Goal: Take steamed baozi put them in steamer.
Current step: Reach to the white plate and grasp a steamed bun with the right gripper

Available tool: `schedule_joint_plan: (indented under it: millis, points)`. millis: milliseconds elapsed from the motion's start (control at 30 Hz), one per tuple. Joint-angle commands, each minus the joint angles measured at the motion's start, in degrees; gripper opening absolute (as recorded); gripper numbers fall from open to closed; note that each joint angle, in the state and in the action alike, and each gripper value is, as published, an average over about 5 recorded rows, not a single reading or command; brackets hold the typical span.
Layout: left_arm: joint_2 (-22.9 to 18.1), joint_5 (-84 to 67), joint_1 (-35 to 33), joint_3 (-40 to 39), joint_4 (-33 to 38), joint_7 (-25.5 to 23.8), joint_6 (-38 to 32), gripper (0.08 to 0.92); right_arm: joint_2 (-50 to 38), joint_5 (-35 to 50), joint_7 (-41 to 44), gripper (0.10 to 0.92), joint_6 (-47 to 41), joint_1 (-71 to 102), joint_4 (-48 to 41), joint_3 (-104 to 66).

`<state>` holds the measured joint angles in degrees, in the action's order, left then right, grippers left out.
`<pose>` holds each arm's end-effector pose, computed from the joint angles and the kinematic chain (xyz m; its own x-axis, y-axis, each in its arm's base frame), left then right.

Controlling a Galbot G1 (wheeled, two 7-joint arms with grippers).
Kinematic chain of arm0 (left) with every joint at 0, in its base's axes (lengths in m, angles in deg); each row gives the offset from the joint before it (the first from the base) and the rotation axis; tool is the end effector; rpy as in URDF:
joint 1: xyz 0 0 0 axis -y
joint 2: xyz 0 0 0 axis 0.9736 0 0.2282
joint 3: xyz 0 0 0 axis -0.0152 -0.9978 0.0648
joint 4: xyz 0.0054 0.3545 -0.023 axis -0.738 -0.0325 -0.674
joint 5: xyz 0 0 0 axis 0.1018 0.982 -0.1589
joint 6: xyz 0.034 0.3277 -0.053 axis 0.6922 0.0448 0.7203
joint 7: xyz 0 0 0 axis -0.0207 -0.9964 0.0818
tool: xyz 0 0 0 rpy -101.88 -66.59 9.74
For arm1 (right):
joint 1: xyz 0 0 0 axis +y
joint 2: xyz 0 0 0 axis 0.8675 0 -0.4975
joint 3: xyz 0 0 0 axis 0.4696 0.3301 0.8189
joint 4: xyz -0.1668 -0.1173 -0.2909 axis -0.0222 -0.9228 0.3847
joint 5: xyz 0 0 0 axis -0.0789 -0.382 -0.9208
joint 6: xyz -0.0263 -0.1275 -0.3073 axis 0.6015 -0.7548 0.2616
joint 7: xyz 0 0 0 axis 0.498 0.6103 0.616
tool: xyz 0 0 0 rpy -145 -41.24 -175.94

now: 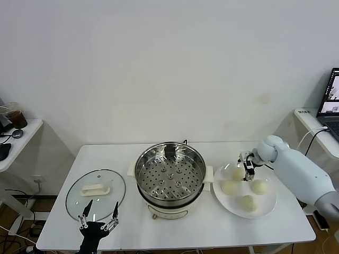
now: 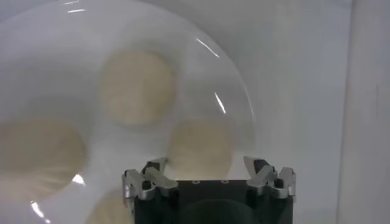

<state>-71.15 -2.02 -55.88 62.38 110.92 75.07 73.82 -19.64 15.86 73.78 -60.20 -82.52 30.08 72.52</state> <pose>0.0883 0.0593 -0.3374 -0.9968 0.0206 0.0776 0.0300 0.9921 0.1218 0.5396 -0.1660 -0.2442 -0.2799 -0.0657 0.9578 -0.9534 -0.0979 -0.2853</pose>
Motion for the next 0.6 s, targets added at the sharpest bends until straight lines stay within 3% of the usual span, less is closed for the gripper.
schedule_joint_plan:
  millis: [33, 367, 600]
  points:
    - [-0.02, 0.29, -0.04, 0.05, 0.00, -0.01, -0.14, 0.823, 1.40, -0.27, -0.20, 0.656, -0.13, -1.08, -1.95, 1.35]
    - [-0.21, 0.62, -0.35, -0.14, 0.34, 0.00, -0.44, 0.823, 1.04, 0.62, 0.94, 0.536, -0.53, -0.86, -1.14, 1.89]
    - [-0.09, 0.58, -0.23, -0.28, 0.44, 0.03, -0.44, 0.823, -2.30, 5.59, 2.28, 0.444, -1.65, -3.32, 4.49, 5.40]
